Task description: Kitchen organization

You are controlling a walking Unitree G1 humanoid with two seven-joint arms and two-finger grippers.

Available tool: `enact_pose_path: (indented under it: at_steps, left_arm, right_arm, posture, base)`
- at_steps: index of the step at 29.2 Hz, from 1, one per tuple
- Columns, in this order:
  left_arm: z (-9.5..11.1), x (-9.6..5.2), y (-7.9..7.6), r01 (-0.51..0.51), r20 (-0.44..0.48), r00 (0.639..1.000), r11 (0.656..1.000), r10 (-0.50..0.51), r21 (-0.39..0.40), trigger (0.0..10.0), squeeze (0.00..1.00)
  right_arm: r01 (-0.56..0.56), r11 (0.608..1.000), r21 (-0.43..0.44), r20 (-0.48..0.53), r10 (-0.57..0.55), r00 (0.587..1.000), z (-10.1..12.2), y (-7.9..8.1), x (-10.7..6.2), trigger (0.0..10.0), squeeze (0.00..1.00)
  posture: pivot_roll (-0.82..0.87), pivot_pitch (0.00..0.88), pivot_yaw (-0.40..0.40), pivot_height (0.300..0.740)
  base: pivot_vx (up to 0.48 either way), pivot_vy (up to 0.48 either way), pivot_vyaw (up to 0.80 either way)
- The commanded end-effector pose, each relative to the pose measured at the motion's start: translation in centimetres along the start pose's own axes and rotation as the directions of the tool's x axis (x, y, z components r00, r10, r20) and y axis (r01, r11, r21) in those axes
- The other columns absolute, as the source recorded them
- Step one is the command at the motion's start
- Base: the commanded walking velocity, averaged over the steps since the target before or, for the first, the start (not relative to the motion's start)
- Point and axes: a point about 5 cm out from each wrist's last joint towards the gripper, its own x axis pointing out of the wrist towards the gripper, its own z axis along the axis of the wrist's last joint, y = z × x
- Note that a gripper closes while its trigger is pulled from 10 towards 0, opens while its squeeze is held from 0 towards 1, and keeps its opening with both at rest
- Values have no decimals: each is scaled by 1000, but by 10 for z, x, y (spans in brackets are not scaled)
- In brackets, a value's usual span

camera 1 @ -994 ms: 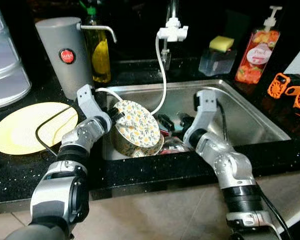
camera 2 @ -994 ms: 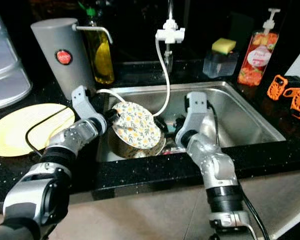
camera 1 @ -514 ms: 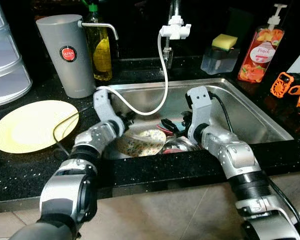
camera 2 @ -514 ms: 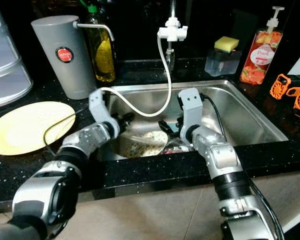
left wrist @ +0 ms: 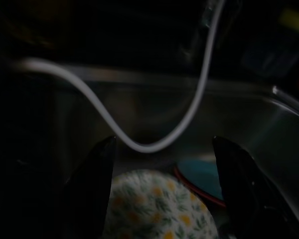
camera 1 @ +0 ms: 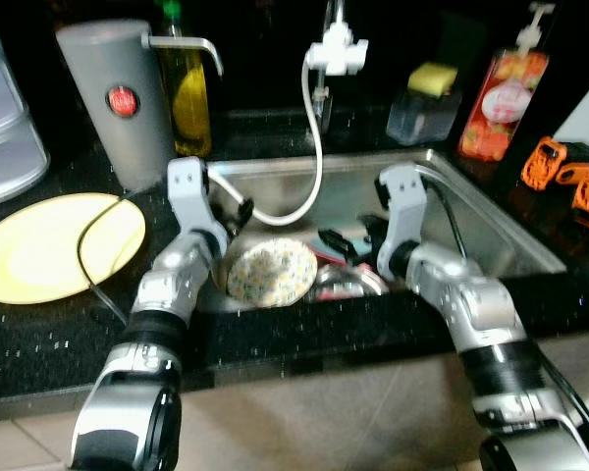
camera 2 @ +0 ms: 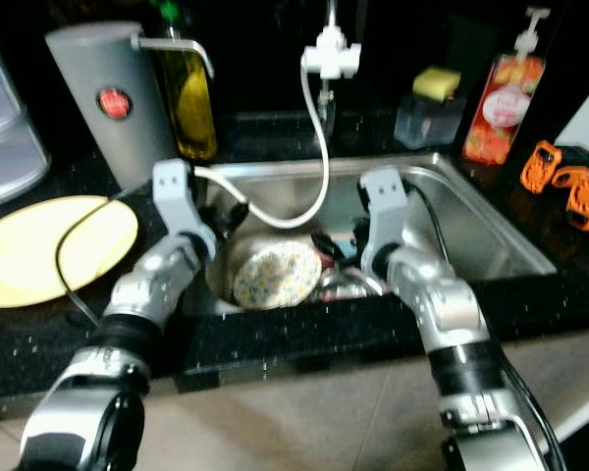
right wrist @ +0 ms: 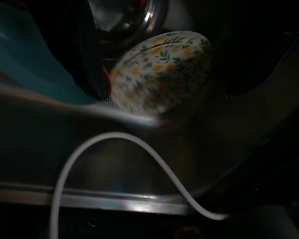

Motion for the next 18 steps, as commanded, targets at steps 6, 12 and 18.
enact_pose_path:
  at_steps: [6,12,18]
  left_arm:
    - [23,-35,-6,-92,134,988,993,82,71,10000,0]
    - [30,-56,10,-284,167,939,952,301,-118,10000,0]
    - [40,-96,42,-564,174,774,788,608,-247,10000,0]
  right_arm:
    - [-51,998,46,40,49,998,-3,7,-2,10000,0]
    - [-71,996,53,46,69,997,-3,11,0,10000,0]
    - [-80,995,63,42,77,996,-4,11,1,10000,0]
  posture:
    - [96,168,-51,740]
    - [102,163,-60,740]
    - [115,164,-81,740]
  base:
    - [0,0,0]
    - [0,0,0]
    - [0,0,0]
